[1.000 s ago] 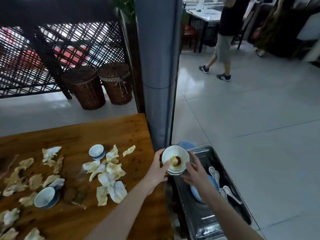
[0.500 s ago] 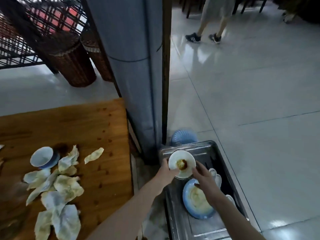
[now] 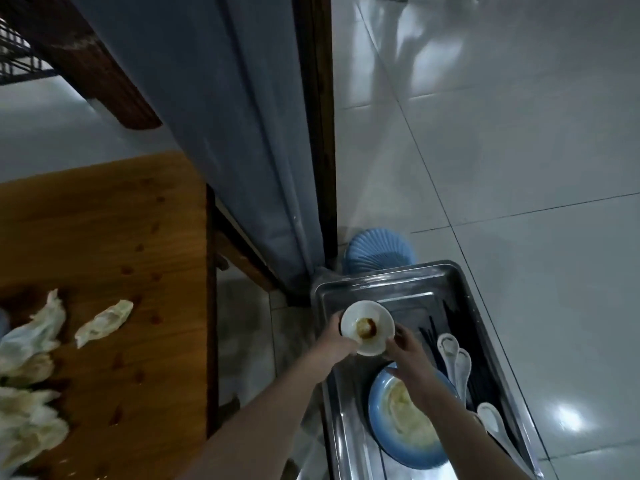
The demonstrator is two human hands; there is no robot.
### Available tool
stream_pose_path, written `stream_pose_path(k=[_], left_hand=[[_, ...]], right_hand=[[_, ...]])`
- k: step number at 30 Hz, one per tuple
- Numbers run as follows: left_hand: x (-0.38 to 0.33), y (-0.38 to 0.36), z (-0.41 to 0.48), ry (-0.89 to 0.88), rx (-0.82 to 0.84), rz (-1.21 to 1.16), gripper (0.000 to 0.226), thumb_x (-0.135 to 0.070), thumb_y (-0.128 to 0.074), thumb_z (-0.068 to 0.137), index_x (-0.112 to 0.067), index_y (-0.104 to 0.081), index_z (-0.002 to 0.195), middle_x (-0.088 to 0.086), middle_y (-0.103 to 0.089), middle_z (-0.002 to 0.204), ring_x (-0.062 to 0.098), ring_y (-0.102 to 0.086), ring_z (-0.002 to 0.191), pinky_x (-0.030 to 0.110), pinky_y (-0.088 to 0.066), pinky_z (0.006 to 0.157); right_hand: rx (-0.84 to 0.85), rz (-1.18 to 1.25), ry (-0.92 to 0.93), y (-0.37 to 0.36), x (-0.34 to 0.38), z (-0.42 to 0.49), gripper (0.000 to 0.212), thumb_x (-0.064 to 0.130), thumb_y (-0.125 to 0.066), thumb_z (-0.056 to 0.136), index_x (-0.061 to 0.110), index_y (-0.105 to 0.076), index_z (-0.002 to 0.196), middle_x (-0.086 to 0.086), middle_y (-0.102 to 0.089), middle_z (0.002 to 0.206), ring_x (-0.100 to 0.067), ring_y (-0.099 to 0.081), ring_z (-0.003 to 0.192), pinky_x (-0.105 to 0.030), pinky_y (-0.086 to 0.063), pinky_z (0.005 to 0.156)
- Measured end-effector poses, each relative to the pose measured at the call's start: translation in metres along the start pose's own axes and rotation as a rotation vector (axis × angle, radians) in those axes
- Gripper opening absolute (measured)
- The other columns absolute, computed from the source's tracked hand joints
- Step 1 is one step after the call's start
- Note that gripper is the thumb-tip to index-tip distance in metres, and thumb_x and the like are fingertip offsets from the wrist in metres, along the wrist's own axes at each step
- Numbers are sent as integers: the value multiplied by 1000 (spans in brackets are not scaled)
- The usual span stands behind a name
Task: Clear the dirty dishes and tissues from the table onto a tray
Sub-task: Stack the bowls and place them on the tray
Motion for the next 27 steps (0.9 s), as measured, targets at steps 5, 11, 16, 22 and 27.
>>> stream_pose_path(k=[5, 11, 16, 22, 27], left_hand=[[12, -4, 16, 25, 67, 71, 84, 13, -53, 74, -24, -31, 146, 6, -51, 128, 25, -49, 118, 25, -48, 76], [12, -10, 20, 17, 118, 72, 91, 15, -49, 73, -29, -24, 149, 6, -49, 129, 22, -48, 114, 20, -46, 68], [14, -9, 18, -11, 105, 24, 91, 18, -49, 73, -28, -27, 149, 2, -52, 129, 20, -50, 116, 22, -48, 68], [12, -3, -5, -30, 74, -21, 91, 20, -53, 80, -24, -17, 151, 1, -27, 154, 22, -36, 137, 24, -51, 81], [-6, 18, -54, -79, 40, -14, 82, 8, -61, 84, -29, -27, 148, 1, -33, 150, 25, -45, 128, 22, -48, 81]], right_hand=[[-4, -12, -31, 3, -14, 17, 38, 8, -49, 97, 8, -44, 134, -16, -55, 125, -28, -53, 105, -38, -41, 78], [21, -28, -45, 4, -13, 28, 33, 1, -45, 96, 9, -50, 128, -20, -58, 116, -27, -52, 98, -42, -44, 85], [52, -36, -7, -1, -1, 19, 35, 1, -51, 93, 15, -56, 124, -9, -63, 109, -20, -55, 97, -36, -43, 85], [17, -103, 114, 3, 22, -9, 45, -8, -60, 86, 11, -53, 125, -1, -64, 111, -12, -60, 102, -18, -47, 80], [-28, -127, 181, 3, 47, -55, 54, -11, -63, 82, 9, -51, 130, -4, -63, 115, -19, -62, 106, -15, -51, 75]])
Point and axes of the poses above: each hand's wrist, its own z-axis towards the middle knuckle, its own y-axis out of the back of the hand, x = y × z, the point moved 9 cm from there along z, towards the middle knuckle
